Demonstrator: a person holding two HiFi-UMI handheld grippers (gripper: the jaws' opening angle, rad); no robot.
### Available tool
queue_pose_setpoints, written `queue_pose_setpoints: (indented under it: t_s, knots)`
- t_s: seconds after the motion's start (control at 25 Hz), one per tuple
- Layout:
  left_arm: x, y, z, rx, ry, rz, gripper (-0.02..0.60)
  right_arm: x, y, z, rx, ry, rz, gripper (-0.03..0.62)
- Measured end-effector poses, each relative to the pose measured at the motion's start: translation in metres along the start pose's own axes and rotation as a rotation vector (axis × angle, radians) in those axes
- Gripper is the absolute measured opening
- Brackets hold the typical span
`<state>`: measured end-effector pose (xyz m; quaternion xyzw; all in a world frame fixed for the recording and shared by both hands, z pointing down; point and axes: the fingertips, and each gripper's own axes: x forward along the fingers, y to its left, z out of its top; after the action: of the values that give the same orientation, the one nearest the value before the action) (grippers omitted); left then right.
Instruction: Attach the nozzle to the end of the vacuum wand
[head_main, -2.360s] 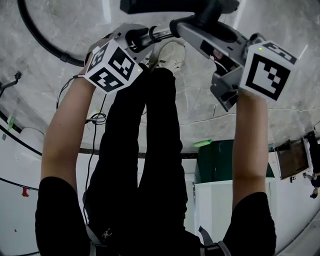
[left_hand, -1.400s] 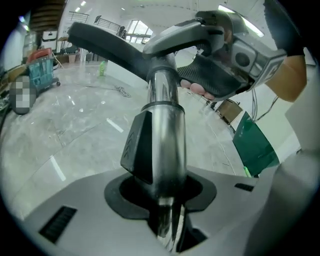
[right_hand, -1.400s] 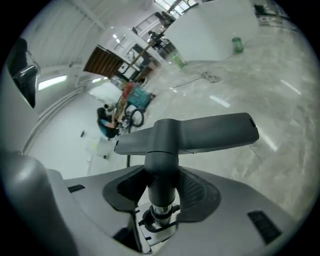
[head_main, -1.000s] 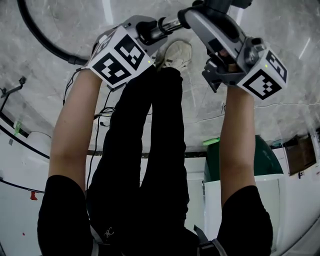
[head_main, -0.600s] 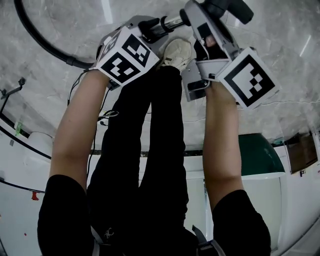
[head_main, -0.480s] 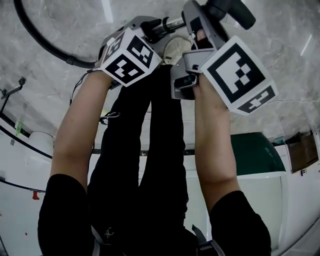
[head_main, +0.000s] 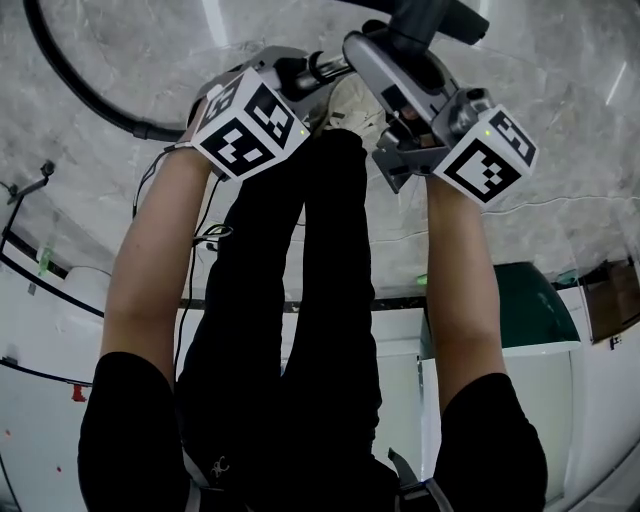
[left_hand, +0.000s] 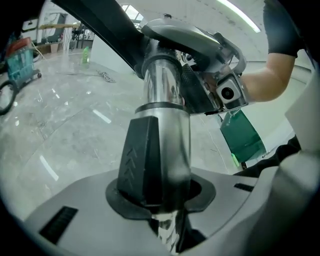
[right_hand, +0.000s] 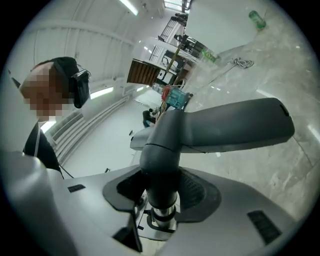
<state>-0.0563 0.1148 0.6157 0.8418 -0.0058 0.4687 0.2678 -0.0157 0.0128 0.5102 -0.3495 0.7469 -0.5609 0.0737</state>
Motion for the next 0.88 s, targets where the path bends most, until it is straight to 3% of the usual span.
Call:
queue_pose_setpoints:
  t_s: [0.24,0.36,0.44,0.6,0.88]
  knots:
    - [0.005,0.012,0.005,-0.035,-0.011,0.152,0.137,-0.009,-0.02,0.007,0.074,-0.02,-0.157,0.184]
    - [0.004,0.018,0.003,0.037,0.028,0.288,0.137,-0.012,-0.03,0.006,0.109,-0.035,-0.202,0.184]
    - [0.01,0.019,-0.004,0.07,0.067,0.333,0.141,-0.014,-0.042,0.003,0.124,-0.015,-0.215,0.184]
    - [0.021,0.019,-0.016,0.037,0.164,0.307,0.147,-0.019,-0.066,0.001,0.15,0.03,-0.238,0.184]
    - [0.016,0.022,-0.027,-0.009,0.17,0.324,0.158,-0.016,-0.086,0.002,0.18,0.047,-0.233,0.183]
